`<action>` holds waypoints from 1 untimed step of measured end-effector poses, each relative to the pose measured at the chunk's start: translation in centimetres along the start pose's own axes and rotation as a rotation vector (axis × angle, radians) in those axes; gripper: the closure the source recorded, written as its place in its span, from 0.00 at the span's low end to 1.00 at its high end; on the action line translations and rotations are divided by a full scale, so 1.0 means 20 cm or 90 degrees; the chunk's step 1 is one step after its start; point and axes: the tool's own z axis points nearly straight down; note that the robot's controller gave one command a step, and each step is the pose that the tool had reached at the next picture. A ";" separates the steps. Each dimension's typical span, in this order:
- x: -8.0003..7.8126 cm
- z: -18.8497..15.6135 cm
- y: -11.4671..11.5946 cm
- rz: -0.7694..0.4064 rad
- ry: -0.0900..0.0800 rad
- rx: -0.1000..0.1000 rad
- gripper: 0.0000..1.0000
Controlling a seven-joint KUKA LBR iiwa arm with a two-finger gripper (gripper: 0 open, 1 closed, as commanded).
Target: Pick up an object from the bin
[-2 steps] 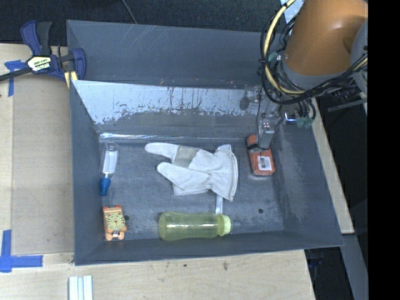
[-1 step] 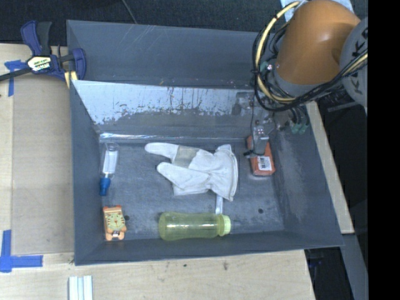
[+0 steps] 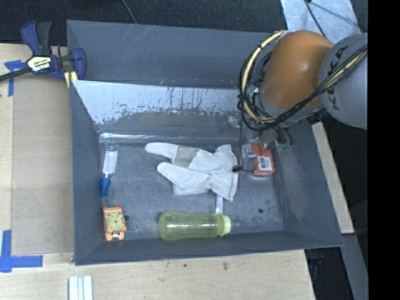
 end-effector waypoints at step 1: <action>0.01 0.17 -0.02 -0.045 0.004 0.000 0.00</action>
Offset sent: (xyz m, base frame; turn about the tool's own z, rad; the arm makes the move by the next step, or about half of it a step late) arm 0.0045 0.0005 -0.0506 -0.2010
